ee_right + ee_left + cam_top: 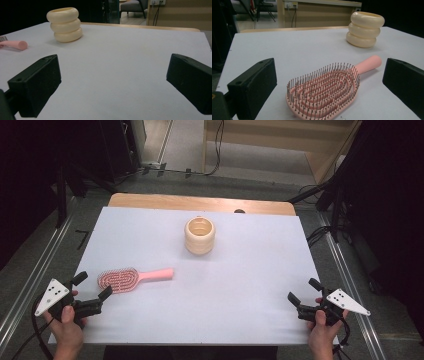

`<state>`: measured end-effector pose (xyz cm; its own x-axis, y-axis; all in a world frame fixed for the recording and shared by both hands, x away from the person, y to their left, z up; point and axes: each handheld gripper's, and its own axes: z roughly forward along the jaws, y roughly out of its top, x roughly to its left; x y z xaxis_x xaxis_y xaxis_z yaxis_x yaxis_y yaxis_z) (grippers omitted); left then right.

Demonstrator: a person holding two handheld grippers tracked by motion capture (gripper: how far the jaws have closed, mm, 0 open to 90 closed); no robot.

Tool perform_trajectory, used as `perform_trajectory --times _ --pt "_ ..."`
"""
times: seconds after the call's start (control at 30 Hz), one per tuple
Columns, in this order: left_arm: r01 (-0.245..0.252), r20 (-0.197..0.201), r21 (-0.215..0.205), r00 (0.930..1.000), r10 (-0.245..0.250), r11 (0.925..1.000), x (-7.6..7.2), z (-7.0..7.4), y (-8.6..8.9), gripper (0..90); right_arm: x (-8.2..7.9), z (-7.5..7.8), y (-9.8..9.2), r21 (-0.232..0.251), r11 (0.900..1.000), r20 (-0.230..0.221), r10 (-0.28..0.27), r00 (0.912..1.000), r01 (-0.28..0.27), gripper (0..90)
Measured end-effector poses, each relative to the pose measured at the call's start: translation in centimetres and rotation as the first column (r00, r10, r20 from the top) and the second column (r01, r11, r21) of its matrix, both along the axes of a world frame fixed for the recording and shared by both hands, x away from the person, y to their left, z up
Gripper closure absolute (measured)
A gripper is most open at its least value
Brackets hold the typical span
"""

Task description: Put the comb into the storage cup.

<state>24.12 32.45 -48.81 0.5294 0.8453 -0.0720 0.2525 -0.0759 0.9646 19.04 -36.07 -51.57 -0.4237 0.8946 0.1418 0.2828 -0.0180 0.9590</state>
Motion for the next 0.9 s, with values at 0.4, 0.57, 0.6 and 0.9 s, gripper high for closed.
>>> perform_trajectory --times 0.4,0.57,0.6,0.9 --pt "0.07 -0.04 0.028 0.9968 -0.069 0.9972 0.2 2.1 -1.7 0.0 0.1 0.0 0.3 -0.009 1.0 -0.003 0.018 0.9998 -0.018 0.0" --pt "0.145 -0.076 -0.007 0.9865 -0.145 0.9894 0.5 3.5 -3.3 0.0 0.1 0.0 0.3 -0.01 1.0 -0.001 0.021 0.9998 -0.021 0.0" --pt "0.16 -0.08 -0.006 0.984 -0.16 0.9872 0.6 3.7 -3.7 0.0 0.1 0.0 0.3 -0.008 1.0 0.001 0.025 0.9997 -0.025 0.0" --pt "0.236 -0.099 0.02 0.9676 -0.233 0.9716 2.1 5.1 -6.8 1.5 0.1 0.0 0.4 -0.01 1.0 0.002 0.027 0.9996 -0.027 0.0"
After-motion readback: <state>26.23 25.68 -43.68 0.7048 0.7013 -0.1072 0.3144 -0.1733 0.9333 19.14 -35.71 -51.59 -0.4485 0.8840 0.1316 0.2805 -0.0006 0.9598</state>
